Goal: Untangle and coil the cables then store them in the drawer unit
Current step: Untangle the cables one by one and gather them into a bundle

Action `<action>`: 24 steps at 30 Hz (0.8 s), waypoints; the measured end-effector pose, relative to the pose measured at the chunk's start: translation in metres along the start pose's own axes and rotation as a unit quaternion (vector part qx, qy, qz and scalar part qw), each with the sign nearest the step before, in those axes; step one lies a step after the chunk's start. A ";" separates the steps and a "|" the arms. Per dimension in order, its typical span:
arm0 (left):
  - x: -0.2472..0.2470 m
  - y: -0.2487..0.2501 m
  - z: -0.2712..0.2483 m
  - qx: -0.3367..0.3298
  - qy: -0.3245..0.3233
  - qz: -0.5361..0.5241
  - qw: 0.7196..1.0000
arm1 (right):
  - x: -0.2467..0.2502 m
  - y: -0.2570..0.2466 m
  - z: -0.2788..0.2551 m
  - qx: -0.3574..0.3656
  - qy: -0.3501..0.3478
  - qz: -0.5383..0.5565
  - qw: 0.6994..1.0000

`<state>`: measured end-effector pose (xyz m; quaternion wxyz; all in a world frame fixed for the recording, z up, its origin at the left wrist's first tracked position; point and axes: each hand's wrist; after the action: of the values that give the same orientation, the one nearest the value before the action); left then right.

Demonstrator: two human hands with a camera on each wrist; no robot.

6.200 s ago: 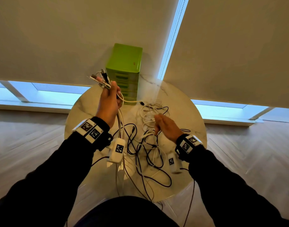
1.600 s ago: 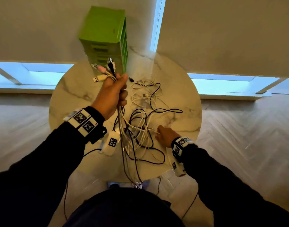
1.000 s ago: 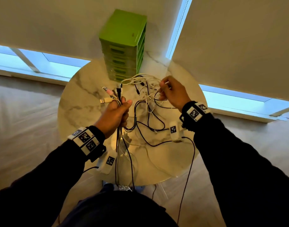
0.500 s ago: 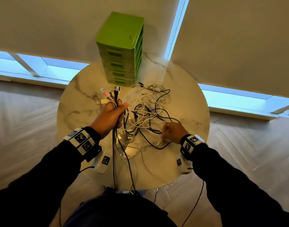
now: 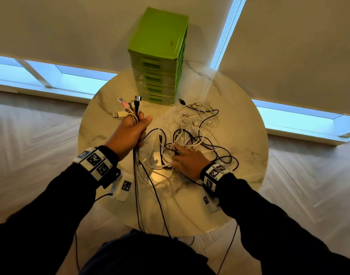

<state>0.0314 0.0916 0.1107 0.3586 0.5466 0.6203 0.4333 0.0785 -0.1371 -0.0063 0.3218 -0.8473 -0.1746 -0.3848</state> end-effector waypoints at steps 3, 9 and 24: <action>0.009 -0.007 0.004 0.005 0.001 0.001 1.000 | 0.010 0.008 -0.002 -0.035 -0.006 -0.080 0.996; 0.017 -0.009 0.019 0.016 -0.011 0.005 1.000 | 0.080 0.048 0.006 -0.097 0.101 0.148 0.979; -0.005 -0.034 0.073 0.047 -0.075 0.056 0.995 | 0.098 0.079 0.139 -0.150 0.138 -0.034 0.978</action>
<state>0.0866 0.0962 0.0517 0.3527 0.6277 0.5798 0.3813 0.2592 -0.0962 -0.0331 0.1988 -0.8179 -0.0978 -0.5310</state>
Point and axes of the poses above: each hand's wrist, its own z-axis towards the middle knuckle, its own x-axis out of the back of the hand, y = z × x, and after that the axes turned 5 degrees about z, right-handed
